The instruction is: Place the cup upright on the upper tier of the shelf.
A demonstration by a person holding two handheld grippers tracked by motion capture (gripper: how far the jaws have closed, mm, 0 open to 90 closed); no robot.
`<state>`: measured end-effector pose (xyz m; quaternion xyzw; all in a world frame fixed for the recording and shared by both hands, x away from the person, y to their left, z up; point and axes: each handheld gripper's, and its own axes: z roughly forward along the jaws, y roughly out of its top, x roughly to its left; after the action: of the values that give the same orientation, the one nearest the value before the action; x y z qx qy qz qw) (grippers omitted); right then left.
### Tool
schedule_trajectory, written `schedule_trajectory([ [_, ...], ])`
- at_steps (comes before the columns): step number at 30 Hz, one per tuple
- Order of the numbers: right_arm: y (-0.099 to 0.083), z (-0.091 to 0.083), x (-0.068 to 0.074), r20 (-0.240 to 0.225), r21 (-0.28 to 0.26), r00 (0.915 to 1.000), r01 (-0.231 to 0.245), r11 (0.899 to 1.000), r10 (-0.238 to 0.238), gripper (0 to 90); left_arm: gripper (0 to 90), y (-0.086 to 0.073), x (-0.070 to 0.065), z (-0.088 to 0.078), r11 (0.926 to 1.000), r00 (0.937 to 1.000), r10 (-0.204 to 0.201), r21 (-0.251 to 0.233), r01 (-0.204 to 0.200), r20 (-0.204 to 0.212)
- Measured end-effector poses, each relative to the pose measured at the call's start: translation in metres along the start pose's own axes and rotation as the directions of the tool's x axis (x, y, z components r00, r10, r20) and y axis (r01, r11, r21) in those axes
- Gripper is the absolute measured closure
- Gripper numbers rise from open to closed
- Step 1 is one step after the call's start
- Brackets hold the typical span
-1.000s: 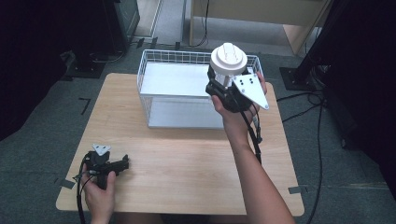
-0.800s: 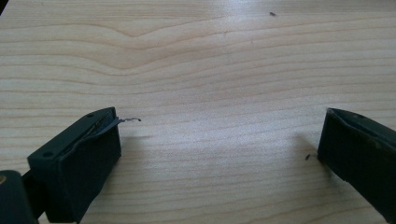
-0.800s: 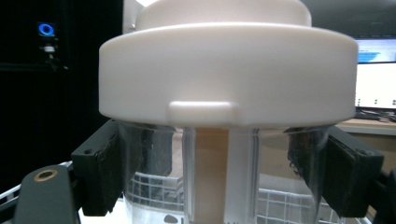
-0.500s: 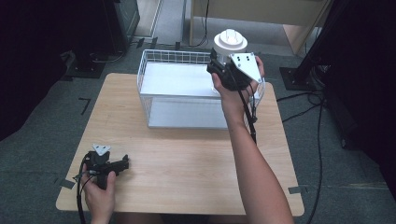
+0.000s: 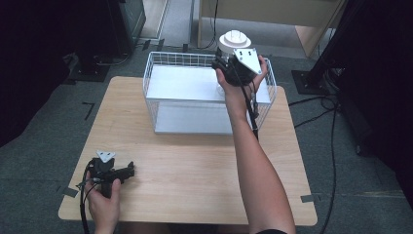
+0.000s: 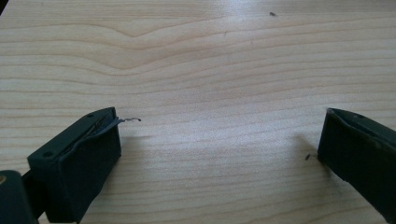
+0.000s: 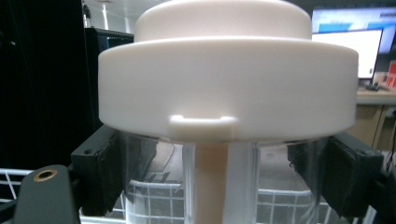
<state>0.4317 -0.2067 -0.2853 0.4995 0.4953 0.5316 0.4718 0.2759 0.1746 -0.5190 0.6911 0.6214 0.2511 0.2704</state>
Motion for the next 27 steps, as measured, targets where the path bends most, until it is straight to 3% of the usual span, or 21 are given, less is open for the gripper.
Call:
schedule_trajectory([
  [6, 0.000, 0.009, 0.003, -0.012, 0.001, 0.9999, -0.008, 1.000, 0.008, 15.8, 0.0, 0.000, 0.000, 0.000, 1.0000, 1.0000, 0.000, 0.000, 0.000, 0.000],
  [13, -0.007, 0.006, 0.005, -0.083, -0.014, 0.9963, 0.019, 1.000, -0.020, 15.6, 0.0, 0.000, 0.000, 0.000, 1.0000, 1.0000, 0.000, 0.000, 0.000, 0.000],
  [17, -0.012, 0.003, 0.004, -0.094, 0.039, 0.9937, 0.065, 0.997, -0.061, 13.8, 0.0, 0.000, 0.000, 0.000, 1.0000, 1.0000, 0.000, -0.001, 0.000, 0.000],
  [22, -0.022, -0.005, -0.004, -0.133, 0.087, 0.9909, 0.031, 0.996, -0.020, 8.3, 0.0, 0.000, 0.000, 0.000, 1.0000, 1.0000, -0.002, -0.001, 0.002, 0.000],
  [27, -0.035, -0.012, -0.011, -0.147, 0.116, 0.9889, 0.040, 0.992, -0.023, 8.2, 0.0, 0.000, 0.000, 0.000, 1.0000, 1.0000, -0.001, 0.001, 0.001, 0.001],
])
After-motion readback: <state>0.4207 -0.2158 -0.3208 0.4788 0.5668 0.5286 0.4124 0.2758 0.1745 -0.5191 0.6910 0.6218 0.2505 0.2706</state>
